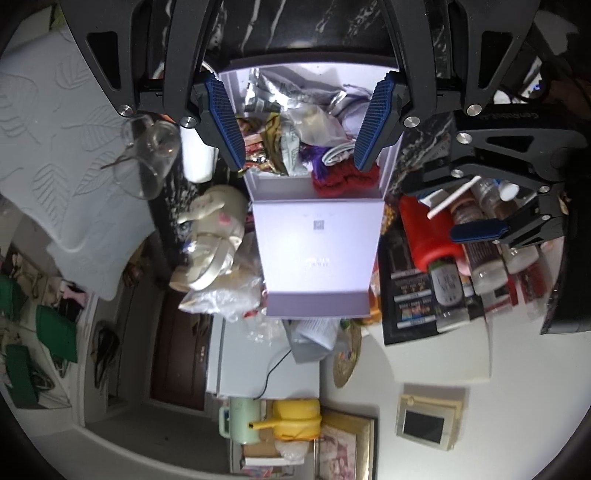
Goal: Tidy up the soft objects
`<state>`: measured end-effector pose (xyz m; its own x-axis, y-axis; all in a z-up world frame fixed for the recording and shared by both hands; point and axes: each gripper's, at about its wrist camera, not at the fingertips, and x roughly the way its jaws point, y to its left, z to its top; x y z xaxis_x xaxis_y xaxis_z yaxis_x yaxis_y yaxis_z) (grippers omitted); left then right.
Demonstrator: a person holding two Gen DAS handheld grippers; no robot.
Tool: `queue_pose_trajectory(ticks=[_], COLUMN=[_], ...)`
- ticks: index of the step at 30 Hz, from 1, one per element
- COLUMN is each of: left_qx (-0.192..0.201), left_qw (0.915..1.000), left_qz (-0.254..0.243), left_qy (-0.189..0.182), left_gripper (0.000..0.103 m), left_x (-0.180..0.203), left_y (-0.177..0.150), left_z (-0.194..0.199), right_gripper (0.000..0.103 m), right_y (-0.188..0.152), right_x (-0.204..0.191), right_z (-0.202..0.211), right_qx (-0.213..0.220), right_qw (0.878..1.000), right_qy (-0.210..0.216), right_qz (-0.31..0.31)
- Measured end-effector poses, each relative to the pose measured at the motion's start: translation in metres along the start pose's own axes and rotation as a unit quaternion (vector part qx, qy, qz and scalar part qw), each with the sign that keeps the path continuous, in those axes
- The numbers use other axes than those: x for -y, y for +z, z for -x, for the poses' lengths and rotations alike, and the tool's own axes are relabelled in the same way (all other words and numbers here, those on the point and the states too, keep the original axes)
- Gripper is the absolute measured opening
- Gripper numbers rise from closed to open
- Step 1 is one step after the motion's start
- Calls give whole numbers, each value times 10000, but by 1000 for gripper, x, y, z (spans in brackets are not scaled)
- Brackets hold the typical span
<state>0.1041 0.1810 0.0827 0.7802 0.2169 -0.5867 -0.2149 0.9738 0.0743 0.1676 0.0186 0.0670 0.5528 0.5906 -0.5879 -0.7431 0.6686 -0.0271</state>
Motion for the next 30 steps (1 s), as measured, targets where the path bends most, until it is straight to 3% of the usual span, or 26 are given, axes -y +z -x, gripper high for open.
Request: queue_pose_trajectory(ticks=[4, 8, 10, 16, 23, 30], left_qx=[246, 470, 595, 781, 709, 651], left_qw=[9996, 9987, 9980, 9966, 9973, 9976], left_qz=[-65, -3, 23, 89, 100, 164], left_qy=[143, 198, 217, 233, 186, 138], left_gripper=[83, 95, 100, 101, 101, 101], left_x=[5, 7, 8, 13, 19, 25], left_y=[0, -8, -12, -29, -58, -92], left_z=[36, 72, 88, 131, 151, 152], right_gripper=[67, 72, 80, 92, 97, 97], right_y=[1, -2, -5, -19, -45, -79], right_x=[-5, -11, -15, -30, -39, -43], right_z=[30, 62, 81, 125, 159, 165], right_qx=[187, 427, 558, 811, 932, 749], right_qw=[9998, 9990, 9983, 9961, 9933, 9939], right_qy=[-30, -108, -157, -360, -656, -711], right_qz=[-44, -59, -48, 13, -173, -380])
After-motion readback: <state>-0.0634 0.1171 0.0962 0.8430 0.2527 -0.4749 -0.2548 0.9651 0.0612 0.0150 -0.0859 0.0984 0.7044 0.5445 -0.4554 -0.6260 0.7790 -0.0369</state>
